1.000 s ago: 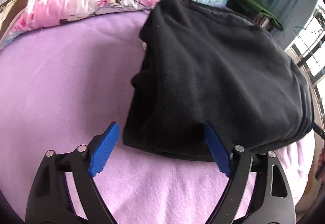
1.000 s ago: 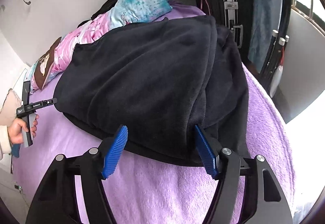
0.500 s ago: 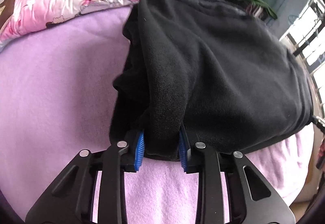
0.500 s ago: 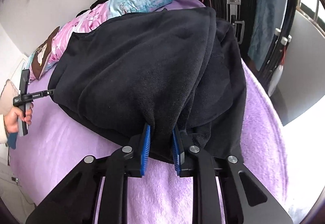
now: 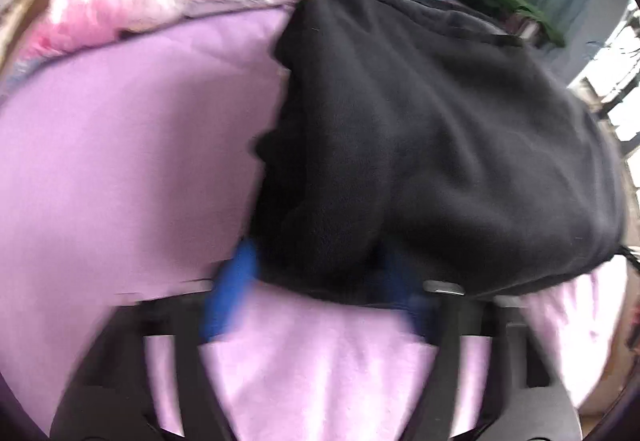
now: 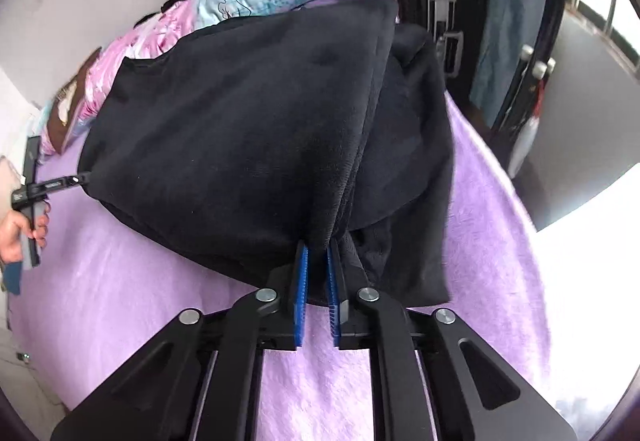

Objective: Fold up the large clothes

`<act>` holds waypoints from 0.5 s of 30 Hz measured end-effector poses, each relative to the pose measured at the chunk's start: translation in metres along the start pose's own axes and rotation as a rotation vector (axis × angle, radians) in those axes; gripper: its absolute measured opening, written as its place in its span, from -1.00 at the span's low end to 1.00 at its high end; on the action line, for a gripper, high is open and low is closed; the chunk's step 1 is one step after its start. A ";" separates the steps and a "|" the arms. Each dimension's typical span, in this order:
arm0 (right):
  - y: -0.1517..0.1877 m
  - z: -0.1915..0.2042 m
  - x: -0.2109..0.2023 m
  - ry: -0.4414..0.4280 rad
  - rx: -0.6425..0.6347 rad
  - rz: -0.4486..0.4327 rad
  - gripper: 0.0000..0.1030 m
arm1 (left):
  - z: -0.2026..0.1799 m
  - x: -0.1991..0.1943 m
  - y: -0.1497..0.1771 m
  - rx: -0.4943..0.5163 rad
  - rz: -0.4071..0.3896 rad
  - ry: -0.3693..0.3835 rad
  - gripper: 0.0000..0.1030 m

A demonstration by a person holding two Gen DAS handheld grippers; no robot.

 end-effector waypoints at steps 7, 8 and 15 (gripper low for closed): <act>-0.040 0.043 -0.070 0.227 -0.109 -0.235 0.89 | -0.035 -0.072 -0.025 0.056 -0.230 -0.197 0.88; -0.055 0.054 -0.071 0.229 -0.123 -0.265 0.89 | -0.048 -0.074 -0.031 0.083 -0.254 -0.212 0.88; -0.118 0.065 -0.008 0.179 0.050 -0.215 0.88 | -0.104 -0.013 -0.079 0.076 -0.164 -0.123 0.88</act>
Point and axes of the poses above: each gripper's, at about its wrist camera, not at the fingertips, and x roughly the way its jaws point, z to its left, y to its underside, the point moved 4 cm from there along x, roughly the way its jaws point, and after that the axes turned 12 degrees about z, right-handed, at the moved point
